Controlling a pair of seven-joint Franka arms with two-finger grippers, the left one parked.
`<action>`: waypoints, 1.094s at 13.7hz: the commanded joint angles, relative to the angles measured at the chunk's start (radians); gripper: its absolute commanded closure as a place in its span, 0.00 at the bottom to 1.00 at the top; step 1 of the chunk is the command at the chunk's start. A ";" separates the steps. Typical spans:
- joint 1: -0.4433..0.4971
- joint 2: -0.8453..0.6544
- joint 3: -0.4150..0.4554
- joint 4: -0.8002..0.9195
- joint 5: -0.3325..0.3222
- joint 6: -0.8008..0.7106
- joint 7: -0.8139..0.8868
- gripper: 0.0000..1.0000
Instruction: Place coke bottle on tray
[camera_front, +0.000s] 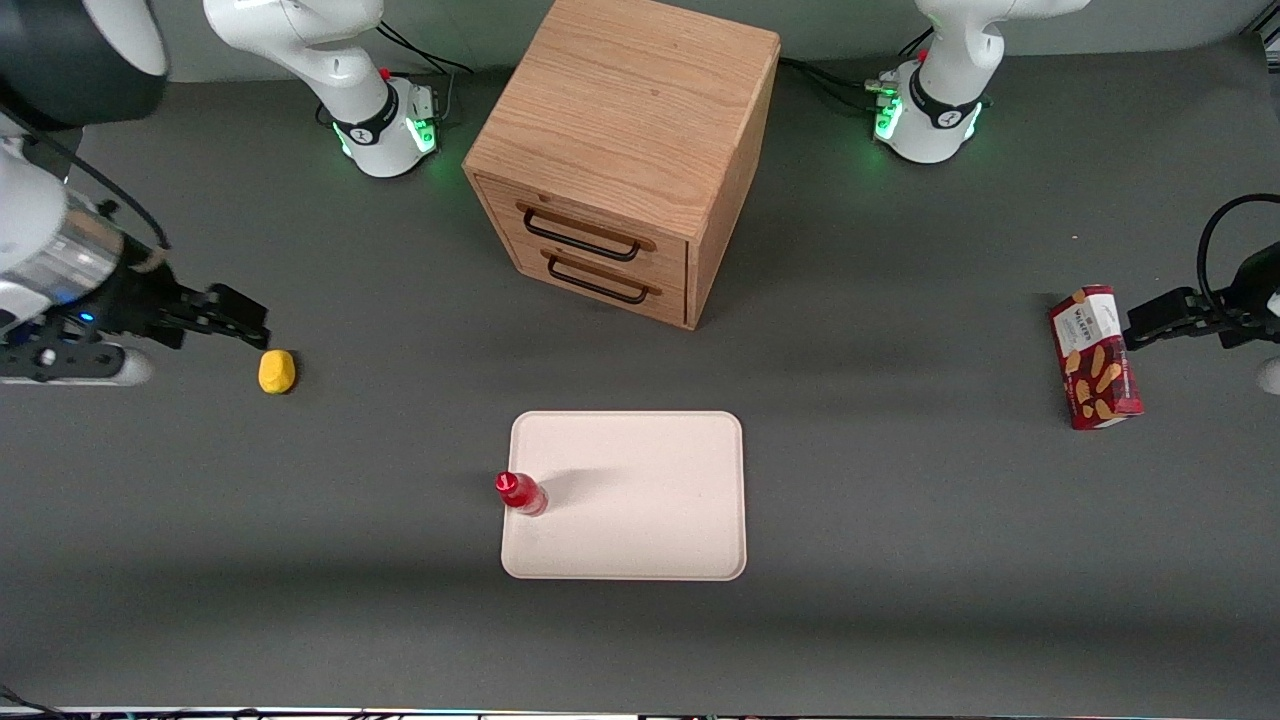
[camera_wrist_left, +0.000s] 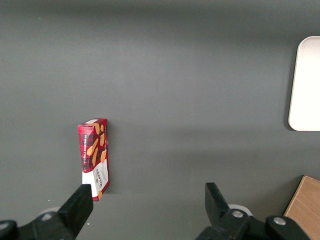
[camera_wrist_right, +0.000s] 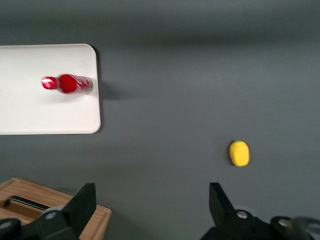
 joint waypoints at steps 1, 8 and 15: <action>-0.077 -0.066 0.014 -0.101 0.021 0.045 -0.094 0.00; -0.101 -0.132 -0.050 -0.210 0.018 0.134 -0.236 0.00; -0.126 -0.123 -0.056 -0.150 0.016 0.128 -0.235 0.00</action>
